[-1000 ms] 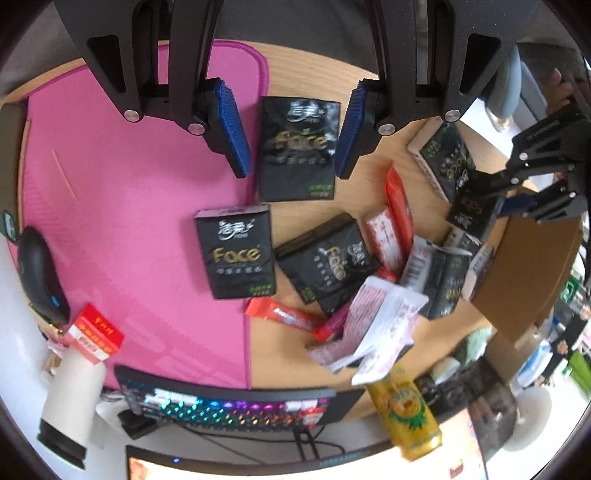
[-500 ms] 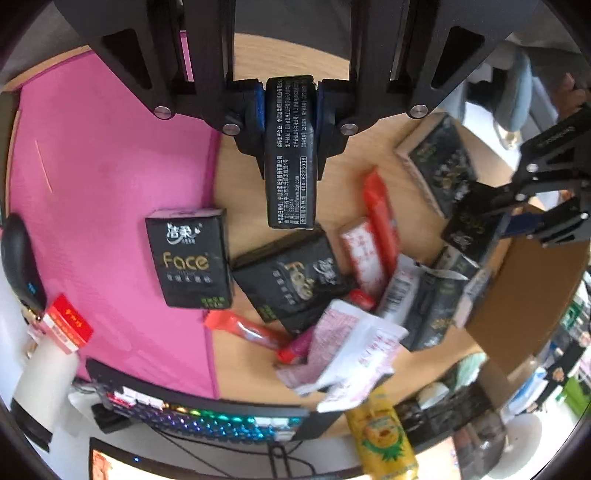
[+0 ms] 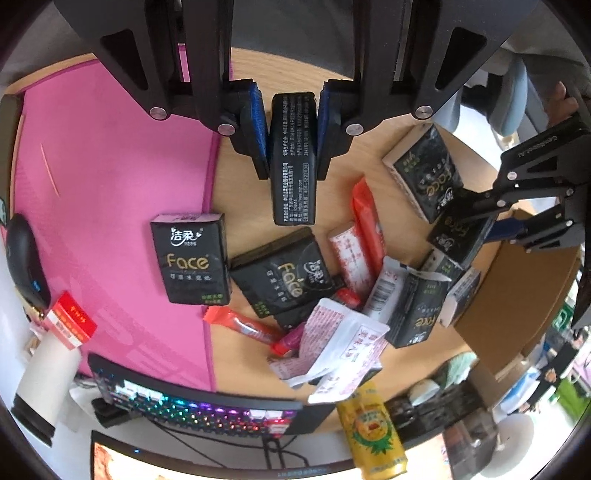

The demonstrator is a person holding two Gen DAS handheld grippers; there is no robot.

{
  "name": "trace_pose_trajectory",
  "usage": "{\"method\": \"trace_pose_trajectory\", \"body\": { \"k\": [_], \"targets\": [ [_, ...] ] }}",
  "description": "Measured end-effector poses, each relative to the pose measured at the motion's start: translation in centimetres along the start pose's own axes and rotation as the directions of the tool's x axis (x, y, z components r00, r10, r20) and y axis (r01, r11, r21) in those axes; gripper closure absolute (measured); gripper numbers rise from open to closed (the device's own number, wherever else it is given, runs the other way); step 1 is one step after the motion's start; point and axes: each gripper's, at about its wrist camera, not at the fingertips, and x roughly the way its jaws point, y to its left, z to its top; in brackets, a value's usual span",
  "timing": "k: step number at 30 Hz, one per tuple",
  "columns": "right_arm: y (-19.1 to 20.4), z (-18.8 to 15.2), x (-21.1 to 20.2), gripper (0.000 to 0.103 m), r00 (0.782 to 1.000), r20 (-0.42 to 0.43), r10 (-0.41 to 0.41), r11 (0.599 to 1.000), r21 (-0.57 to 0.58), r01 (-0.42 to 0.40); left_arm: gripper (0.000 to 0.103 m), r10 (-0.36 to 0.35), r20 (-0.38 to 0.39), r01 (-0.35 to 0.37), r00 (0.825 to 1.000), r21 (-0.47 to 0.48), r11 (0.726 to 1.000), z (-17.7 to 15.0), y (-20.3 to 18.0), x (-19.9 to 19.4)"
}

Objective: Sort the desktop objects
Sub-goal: 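Carry both held tissue packs over the cardboard box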

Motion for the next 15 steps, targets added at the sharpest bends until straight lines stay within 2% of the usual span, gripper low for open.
{"method": "trace_pose_trajectory", "body": {
  "k": [3, 5, 8, 11, 15],
  "targets": [
    [0.1, 0.0, 0.2, 0.079, 1.000, -0.005, -0.005, 1.000, -0.011, 0.005, 0.071, 0.017, -0.007, -0.017, 1.000, 0.011, 1.000, 0.0, -0.3, 0.2],
    [0.1, 0.1, 0.3, 0.082, 1.000, -0.011, -0.005, 1.000, -0.018, 0.005, 0.082, 0.020, -0.010, -0.020, 1.000, 0.014, 1.000, 0.0, -0.3, 0.3],
    [0.6, 0.3, -0.3, 0.082, 1.000, -0.009, 0.004, 0.999, -0.041, -0.004, 0.083, 0.026, 0.000, -0.026, 1.000, 0.019, 0.999, 0.1, -0.2, -0.4],
    [1.8, 1.3, -2.1, 0.082, 0.998, 0.019, 0.053, 0.994, -0.096, -0.051, 0.083, 0.006, 0.044, -0.007, 0.999, 0.022, 1.000, 0.3, 0.2, -2.7],
    [5.7, 3.9, -4.6, 0.082, 0.991, 0.063, 0.117, 0.971, -0.217, -0.101, 0.083, -0.021, 0.161, 0.023, 0.987, -0.010, 1.000, 0.3, 1.9, -7.9]
  ]
}}
